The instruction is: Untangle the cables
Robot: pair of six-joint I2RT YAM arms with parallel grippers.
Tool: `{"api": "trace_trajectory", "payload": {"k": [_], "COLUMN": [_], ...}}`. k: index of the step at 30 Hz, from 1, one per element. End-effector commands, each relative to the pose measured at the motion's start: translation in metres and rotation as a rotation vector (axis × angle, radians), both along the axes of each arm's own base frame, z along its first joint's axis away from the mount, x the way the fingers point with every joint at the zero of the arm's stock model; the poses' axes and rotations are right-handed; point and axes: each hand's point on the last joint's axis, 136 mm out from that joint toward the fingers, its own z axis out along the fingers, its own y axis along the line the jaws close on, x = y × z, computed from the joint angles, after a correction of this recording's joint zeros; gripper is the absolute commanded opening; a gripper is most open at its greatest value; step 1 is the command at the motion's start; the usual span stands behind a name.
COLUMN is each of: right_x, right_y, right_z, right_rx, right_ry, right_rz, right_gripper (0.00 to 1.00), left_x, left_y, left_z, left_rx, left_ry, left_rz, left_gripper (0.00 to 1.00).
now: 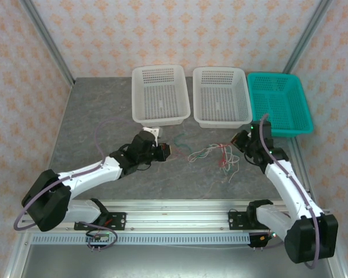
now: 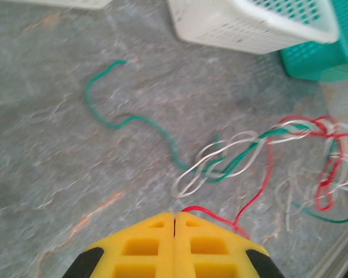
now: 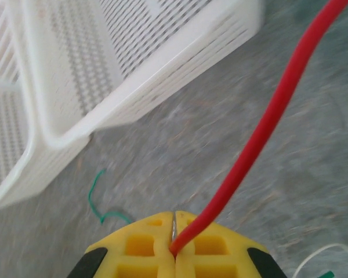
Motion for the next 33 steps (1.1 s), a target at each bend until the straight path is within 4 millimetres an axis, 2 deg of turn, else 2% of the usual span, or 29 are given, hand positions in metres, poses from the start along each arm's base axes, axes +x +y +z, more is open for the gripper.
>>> {"api": "trace_trajectory", "payload": {"k": [1, 2, 4, 8, 11, 13, 15, 18, 19, 21, 25, 27, 31, 33], "right_x": [0.003, 0.002, 0.001, -0.008, -0.015, -0.014, -0.009, -0.003, -0.003, -0.005, -0.014, -0.017, -0.010, -0.007], "right_y": [0.043, 0.051, 0.047, 0.008, -0.007, -0.005, 0.002, 0.027, 0.034, 0.046, 0.076, 0.094, 0.105, 0.108], "right_z": [0.008, 0.002, -0.017, -0.069, -0.086, -0.082, -0.070, -0.041, -0.032, -0.012, 0.007, 0.003, -0.033, -0.052], "right_rx": [0.046, 0.034, -0.003, -0.089, -0.113, -0.126, -0.122, -0.071, -0.070, -0.137, -0.290, -0.285, -0.227, -0.265], "right_ry": [-0.052, -0.040, 0.017, 0.132, 0.165, 0.172, 0.155, 0.077, 0.043, -0.056, -0.210, -0.248, -0.111, -0.056], "right_rz": [0.167, 0.180, 0.133, -0.102, -0.195, -0.174, -0.123, 0.029, 0.072, 0.152, 0.285, 0.329, 0.278, 0.292], "right_gripper": [0.00, 0.00, 0.00, 0.00, 0.04, 0.06, 0.14, 0.42, 0.47, 0.64, 0.65, 0.65, 0.63, 0.63], "left_x": [0.010, 0.010, 0.010, 0.006, 0.000, -0.002, -0.002, 0.001, 0.002, 0.004, 0.003, 0.004, 0.007, 0.006], "left_y": [-0.011, -0.008, -0.001, 0.026, 0.028, 0.021, 0.012, 0.000, -0.003, -0.007, -0.010, -0.005, 0.016, 0.018], "left_z": [0.043, 0.045, 0.049, 0.053, 0.055, 0.055, 0.054, 0.054, 0.055, 0.056, 0.059, 0.058, 0.053, 0.055], "left_rx": [-0.061, -0.060, -0.053, 0.008, 0.014, -0.009, -0.036, -0.066, -0.068, -0.074, -0.067, -0.050, 0.020, 0.022], "left_ry": [-0.123, -0.126, -0.135, -0.142, -0.141, -0.138, -0.130, -0.125, -0.123, -0.121, -0.128, -0.126, -0.101, -0.107], "left_rz": [-0.021, -0.009, 0.024, 0.113, 0.097, 0.063, 0.032, 0.004, -0.001, -0.007, -0.014, 0.006, 0.107, 0.109], "left_gripper": [0.00, 0.00, 0.00, 0.00, 0.00, 0.00, 0.00, 0.00, 0.00, 0.00, 0.00, 0.00, 0.00, 0.00]}}
